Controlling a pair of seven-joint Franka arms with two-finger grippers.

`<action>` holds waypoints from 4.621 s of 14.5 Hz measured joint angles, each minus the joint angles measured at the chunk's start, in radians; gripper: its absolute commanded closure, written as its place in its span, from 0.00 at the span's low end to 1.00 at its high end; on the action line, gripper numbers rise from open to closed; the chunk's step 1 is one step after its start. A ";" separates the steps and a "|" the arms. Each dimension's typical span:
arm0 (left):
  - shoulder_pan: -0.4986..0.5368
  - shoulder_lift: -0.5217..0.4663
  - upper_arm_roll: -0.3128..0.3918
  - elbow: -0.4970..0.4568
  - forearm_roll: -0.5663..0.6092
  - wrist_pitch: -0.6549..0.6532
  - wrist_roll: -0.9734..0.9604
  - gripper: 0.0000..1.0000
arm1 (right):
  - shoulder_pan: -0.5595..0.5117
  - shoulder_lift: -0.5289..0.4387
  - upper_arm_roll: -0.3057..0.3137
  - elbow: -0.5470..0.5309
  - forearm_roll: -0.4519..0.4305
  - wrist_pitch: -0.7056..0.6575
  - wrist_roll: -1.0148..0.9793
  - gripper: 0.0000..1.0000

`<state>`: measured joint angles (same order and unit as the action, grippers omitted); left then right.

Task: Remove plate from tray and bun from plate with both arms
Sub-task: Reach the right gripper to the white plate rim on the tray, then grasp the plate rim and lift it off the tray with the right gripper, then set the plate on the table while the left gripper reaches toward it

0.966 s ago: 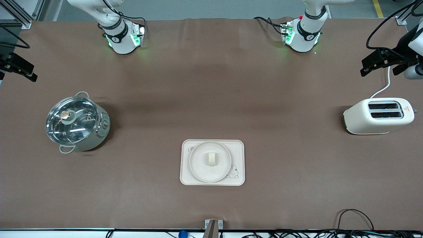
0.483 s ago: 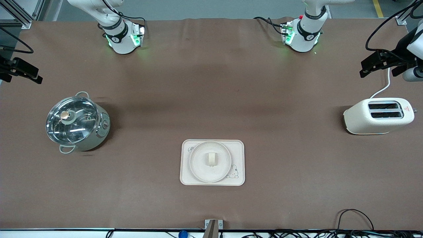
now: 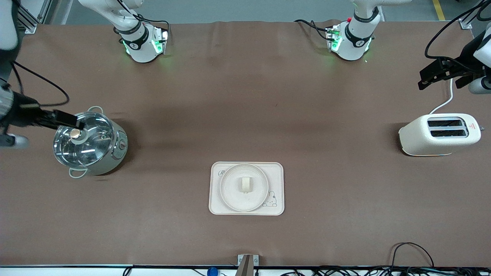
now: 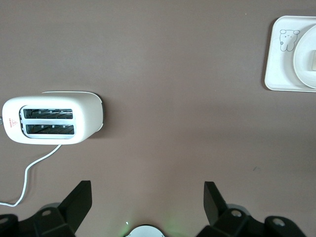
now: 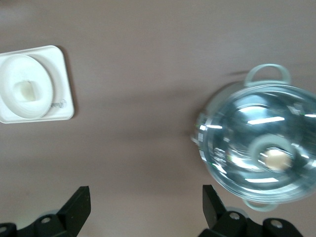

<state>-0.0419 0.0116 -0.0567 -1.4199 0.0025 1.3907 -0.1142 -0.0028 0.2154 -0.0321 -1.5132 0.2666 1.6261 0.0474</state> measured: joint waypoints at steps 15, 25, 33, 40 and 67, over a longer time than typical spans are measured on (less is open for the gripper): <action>0.029 0.015 0.005 0.005 0.001 0.008 0.064 0.00 | 0.377 0.506 0.013 0.025 0.444 0.667 0.159 0.25; 0.044 0.016 0.006 0.005 0.001 0.008 0.121 0.00 | 0.487 0.713 0.011 0.163 0.444 0.852 0.192 0.68; 0.039 0.025 0.003 0.003 -0.012 0.008 0.121 0.00 | 0.488 0.733 0.008 0.189 0.443 0.851 0.183 0.99; 0.038 0.035 0.002 0.003 -0.014 0.012 0.121 0.00 | 0.517 0.616 0.007 0.105 0.440 0.830 0.091 0.99; -0.399 0.424 -0.007 -0.008 -0.072 0.466 -0.573 0.03 | 0.562 0.196 -0.043 -0.481 0.405 0.841 0.073 0.00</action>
<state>-0.4407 0.4351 -0.0640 -1.4282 -0.0696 1.8567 -0.6870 0.5595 0.4110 -0.0748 -1.9946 0.6712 2.4668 0.1203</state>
